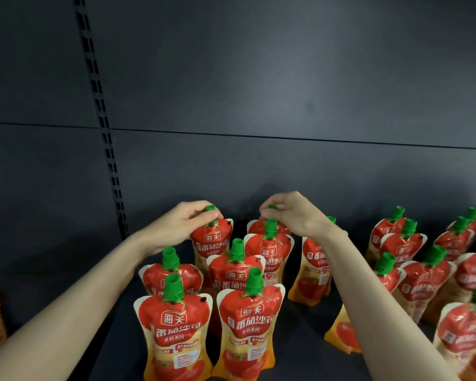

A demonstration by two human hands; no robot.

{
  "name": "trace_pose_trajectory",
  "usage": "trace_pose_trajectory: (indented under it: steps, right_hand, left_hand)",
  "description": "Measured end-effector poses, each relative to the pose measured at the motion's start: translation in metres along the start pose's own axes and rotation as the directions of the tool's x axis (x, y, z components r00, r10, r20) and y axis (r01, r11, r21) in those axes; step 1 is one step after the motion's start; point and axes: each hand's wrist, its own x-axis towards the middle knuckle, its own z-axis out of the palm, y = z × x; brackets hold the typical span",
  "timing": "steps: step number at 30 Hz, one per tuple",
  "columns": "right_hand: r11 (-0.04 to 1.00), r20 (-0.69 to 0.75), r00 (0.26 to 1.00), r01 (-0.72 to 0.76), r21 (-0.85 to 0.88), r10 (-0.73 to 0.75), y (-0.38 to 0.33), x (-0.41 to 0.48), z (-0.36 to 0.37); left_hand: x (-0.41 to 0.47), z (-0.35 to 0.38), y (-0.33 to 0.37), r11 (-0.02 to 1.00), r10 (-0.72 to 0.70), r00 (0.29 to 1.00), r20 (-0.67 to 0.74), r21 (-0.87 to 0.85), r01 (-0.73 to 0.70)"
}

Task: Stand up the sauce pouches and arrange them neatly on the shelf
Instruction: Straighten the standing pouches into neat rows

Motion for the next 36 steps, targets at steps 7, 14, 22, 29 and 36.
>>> trace_pose_trajectory:
  steps: [7,14,22,29,36]
  right_hand:
    - [0.979,0.153,0.988,-0.033,0.202,0.002,-0.01,0.007,0.006]
    - [0.975,0.182,0.982,-0.089,0.202,0.052,-0.005,0.008,0.003]
    - [0.979,0.201,0.978,-0.098,0.181,0.06,-0.006,0.007,0.001]
    - [0.982,0.209,0.976,-0.093,0.165,0.058,-0.005,0.007,0.002]
    - [0.98,0.17,0.982,-0.113,0.163,0.085,-0.005,0.003,0.004]
  left_hand:
    - [-0.004,-0.01,-0.004,1.0,0.021,1.0,-0.006,-0.01,-0.021]
    - [-0.003,-0.013,-0.007,1.0,-0.024,0.999,0.041,-0.007,0.025]
    - [-0.005,-0.013,-0.004,1.0,-0.021,0.998,0.062,0.017,0.02]
    - [-0.005,-0.012,-0.003,0.999,-0.016,0.996,0.085,0.028,0.014]
    - [-0.008,-0.012,-0.003,0.999,-0.019,0.999,0.037,0.046,0.017]
